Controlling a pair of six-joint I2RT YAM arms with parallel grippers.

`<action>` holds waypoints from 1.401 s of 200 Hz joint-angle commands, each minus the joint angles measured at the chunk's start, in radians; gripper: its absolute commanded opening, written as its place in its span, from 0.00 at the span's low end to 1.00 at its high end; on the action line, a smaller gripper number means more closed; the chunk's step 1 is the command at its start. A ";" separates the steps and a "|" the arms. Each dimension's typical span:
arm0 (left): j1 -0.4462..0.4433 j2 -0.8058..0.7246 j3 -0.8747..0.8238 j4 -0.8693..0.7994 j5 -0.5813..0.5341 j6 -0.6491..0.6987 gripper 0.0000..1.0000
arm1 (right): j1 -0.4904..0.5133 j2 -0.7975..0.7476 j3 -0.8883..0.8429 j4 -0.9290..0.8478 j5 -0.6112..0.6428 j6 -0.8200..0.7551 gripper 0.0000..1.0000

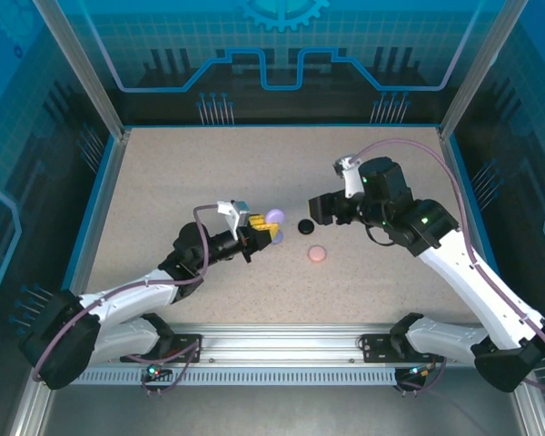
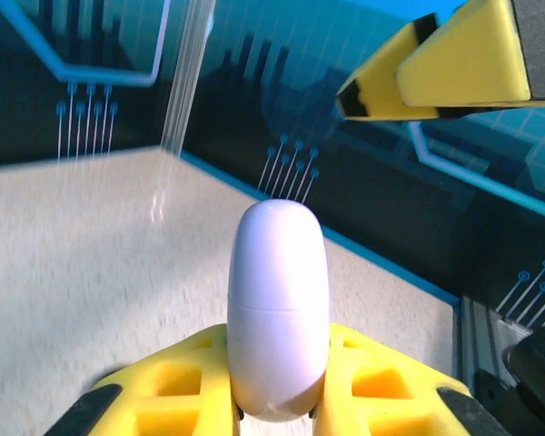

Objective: Insert the wireless bluetooth earbuds into the charging case

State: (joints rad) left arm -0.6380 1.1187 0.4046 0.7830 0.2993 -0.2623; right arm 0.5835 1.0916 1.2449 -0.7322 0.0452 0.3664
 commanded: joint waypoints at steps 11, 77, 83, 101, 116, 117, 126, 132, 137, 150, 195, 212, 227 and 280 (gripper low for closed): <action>-0.006 -0.004 -0.019 -0.284 0.006 -0.138 0.03 | -0.067 -0.071 -0.116 -0.007 0.083 0.027 0.84; -0.006 0.088 -0.001 -0.550 0.070 -0.245 0.04 | -0.151 -0.101 -0.196 0.025 0.050 0.042 0.84; -0.006 0.104 0.002 -0.550 0.079 -0.257 0.04 | -0.152 -0.101 -0.198 0.025 0.051 0.043 0.85; -0.006 0.188 0.013 -0.530 0.108 -0.292 0.04 | -0.157 -0.099 -0.203 0.031 0.046 0.047 0.84; -0.006 0.260 0.029 -0.497 0.136 -0.317 0.04 | -0.158 -0.099 -0.208 0.034 0.041 0.050 0.85; -0.006 0.265 0.031 -0.494 0.138 -0.318 0.04 | -0.158 -0.099 -0.209 0.034 0.039 0.051 0.85; -0.006 0.301 0.038 -0.467 0.157 -0.333 0.04 | -0.160 -0.100 -0.210 0.034 0.037 0.054 0.84; -0.006 0.323 0.042 -0.448 0.164 -0.344 0.04 | -0.159 -0.101 -0.213 0.032 0.038 0.055 0.85; -0.006 0.342 0.046 -0.435 0.167 -0.352 0.04 | -0.159 -0.101 -0.215 0.033 0.037 0.057 0.85; -0.007 0.383 0.058 -0.419 0.176 -0.369 0.04 | -0.159 -0.102 -0.218 0.030 0.037 0.058 0.85; -0.012 0.418 0.078 -0.434 0.158 -0.377 0.11 | -0.162 -0.107 -0.223 0.019 0.041 0.056 0.85; -0.012 0.409 0.076 -0.452 0.133 -0.378 0.24 | -0.165 -0.105 -0.227 0.019 0.047 0.053 0.85; -0.012 0.397 0.076 -0.482 0.096 -0.376 0.40 | -0.170 -0.102 -0.229 0.017 0.047 0.045 0.86; -0.011 0.298 0.069 -0.579 -0.039 -0.328 0.57 | -0.207 -0.120 -0.213 -0.025 0.097 -0.007 1.00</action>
State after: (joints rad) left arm -0.6472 1.4761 0.4683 0.2817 0.3473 -0.6266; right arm 0.4107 0.9985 1.0264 -0.7254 0.1059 0.3962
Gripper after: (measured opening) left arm 0.549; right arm 0.975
